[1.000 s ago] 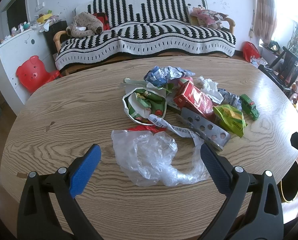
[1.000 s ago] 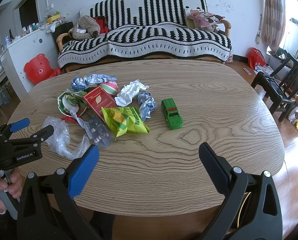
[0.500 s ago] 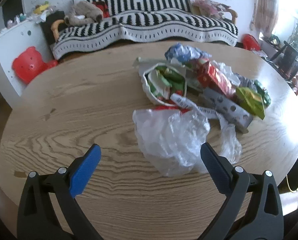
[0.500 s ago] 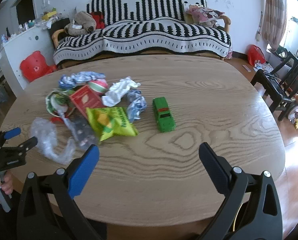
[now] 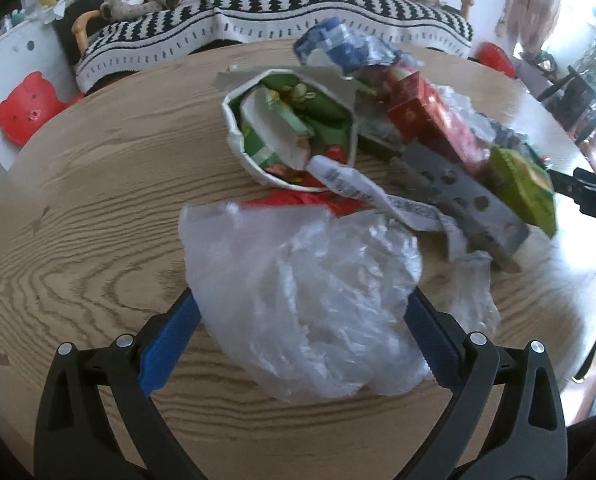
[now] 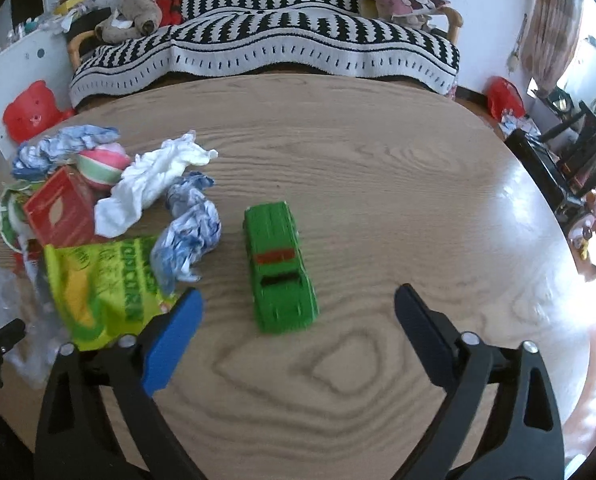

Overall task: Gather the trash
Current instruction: 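Grasp the clear plastic bag with the left tool while the right tool grasps the green toy car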

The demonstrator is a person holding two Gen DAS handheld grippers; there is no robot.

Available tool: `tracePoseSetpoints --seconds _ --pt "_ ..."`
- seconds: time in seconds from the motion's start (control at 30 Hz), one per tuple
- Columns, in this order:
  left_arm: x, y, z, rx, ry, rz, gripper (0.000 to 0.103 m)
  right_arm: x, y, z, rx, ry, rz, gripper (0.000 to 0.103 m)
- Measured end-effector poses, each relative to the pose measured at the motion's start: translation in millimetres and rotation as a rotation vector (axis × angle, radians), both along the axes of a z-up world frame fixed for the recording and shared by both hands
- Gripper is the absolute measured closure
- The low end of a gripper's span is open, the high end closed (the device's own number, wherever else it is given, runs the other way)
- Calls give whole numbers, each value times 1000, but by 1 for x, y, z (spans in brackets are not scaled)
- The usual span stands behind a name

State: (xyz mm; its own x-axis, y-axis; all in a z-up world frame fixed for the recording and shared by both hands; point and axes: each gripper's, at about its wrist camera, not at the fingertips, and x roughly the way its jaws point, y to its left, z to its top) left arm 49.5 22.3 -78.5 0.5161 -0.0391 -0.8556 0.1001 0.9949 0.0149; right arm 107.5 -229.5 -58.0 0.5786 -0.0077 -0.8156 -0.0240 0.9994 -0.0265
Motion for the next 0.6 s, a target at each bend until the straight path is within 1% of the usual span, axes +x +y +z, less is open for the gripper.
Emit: tracePoseSetpoints --seconds 0.07,0.1,0.13,0.17,0.2,0.23,0.27,0.3,0.33,0.37,0.43,0.47,0.6 --pt "1 0 -1 2 -3 4 7 6 1 -7 2 16 12 24" --pt "0 1 0 -1 -5 7 12 9 2 -10 2 24 16 28" --pt "0 1 0 -9 -5 9 15 12 4 -12 2 33 22 39" --pt "0 2 1 -19 1 9 22 13 4 -13 13 33 30 51" --pt "-1 3 3 -19 -3 14 31 13 4 -12 22 29 31 60" --pt "-2 3 4 -20 -3 16 37 13 3 -11 28 31 29 69" --pt "-3 3 6 -22 -2 15 52 14 2 -10 31 34 20 69" --pt "-5 4 8 -40 1 8 63 13 -1 -7 50 29 11 69" --pt "-8 4 11 -53 -2 7 66 11 -3 -2 68 23 8 69" --pt "-12 6 15 -54 -15 15 75 8 -6 4 81 8 3 69" --pt "-16 8 21 -30 -29 22 79 0 -12 16 85 -19 -5 69" --pt "-18 10 25 -32 -39 25 81 -5 -15 23 90 -32 -9 69" --pt "-23 23 45 -89 -75 59 84 -29 -24 44 125 -75 -18 69"
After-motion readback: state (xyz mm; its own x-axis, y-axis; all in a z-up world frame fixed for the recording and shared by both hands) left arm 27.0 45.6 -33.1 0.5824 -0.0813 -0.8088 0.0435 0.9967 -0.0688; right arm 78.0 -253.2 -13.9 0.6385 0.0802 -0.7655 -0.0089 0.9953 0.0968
